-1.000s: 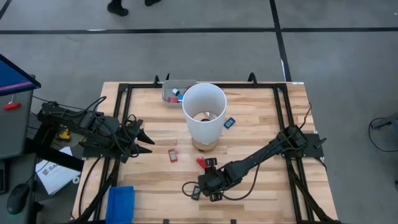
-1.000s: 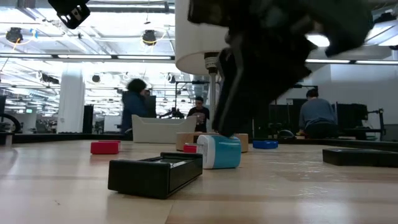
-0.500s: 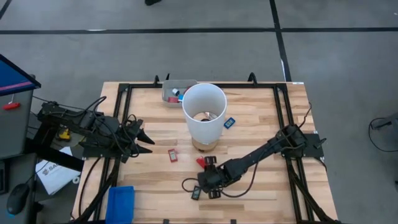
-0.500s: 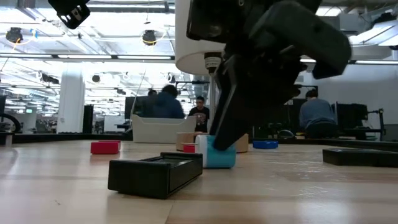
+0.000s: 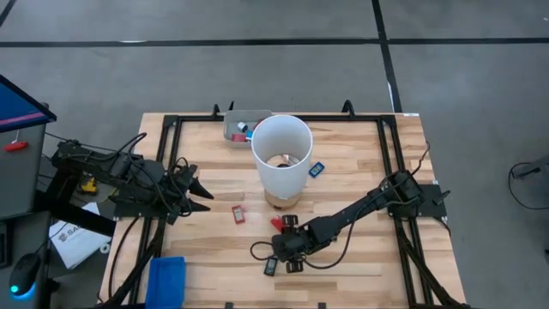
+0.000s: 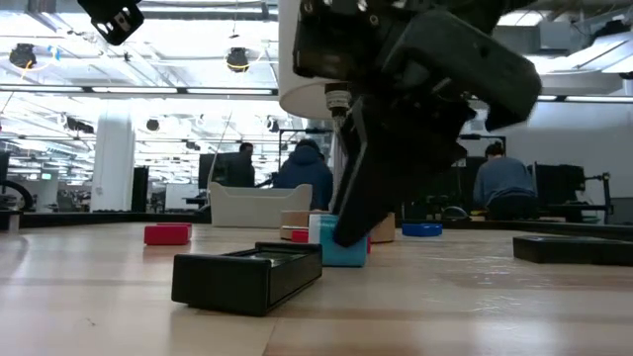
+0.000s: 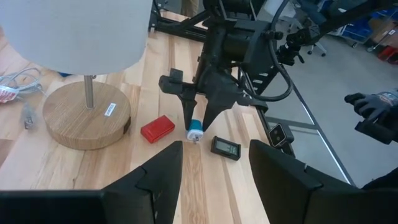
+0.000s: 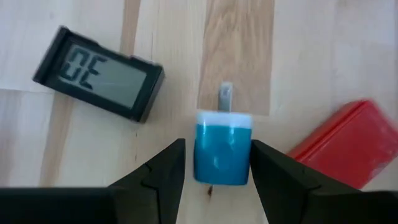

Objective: Pick & Place Office items
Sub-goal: Put the blue charger adapter into the gray bin

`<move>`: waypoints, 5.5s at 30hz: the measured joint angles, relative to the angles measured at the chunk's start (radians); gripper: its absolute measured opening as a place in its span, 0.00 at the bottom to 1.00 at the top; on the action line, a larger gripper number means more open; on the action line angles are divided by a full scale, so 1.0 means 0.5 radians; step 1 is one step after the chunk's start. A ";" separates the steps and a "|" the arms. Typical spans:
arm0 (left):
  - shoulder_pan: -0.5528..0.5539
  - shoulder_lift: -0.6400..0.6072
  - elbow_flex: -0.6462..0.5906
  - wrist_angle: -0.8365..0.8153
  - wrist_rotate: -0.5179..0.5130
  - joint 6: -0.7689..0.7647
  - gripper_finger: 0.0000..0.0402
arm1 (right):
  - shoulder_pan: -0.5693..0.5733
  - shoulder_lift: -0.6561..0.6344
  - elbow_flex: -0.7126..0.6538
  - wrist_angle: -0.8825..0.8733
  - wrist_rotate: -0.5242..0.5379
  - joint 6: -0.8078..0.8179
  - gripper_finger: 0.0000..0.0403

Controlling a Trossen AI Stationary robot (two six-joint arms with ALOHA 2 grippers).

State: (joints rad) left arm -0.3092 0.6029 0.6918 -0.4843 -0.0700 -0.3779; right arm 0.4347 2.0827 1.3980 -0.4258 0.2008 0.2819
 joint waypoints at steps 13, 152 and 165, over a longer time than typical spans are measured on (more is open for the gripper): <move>0.000 0.000 0.000 -0.001 0.033 -0.002 0.45 | 0.076 0.002 -0.058 0.254 -0.045 0.249 0.29; 2.152 1.273 0.266 0.497 0.994 0.416 0.33 | 0.874 0.000 0.622 0.705 1.127 2.160 0.66; 2.273 1.780 0.266 0.868 0.866 0.411 0.33 | 0.882 0.000 0.622 0.698 1.127 2.160 0.66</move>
State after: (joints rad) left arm 0.8272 1.4927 0.8249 -0.0503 0.3628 -0.1722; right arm 0.8757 2.0827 1.7092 -0.0767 0.7643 1.3621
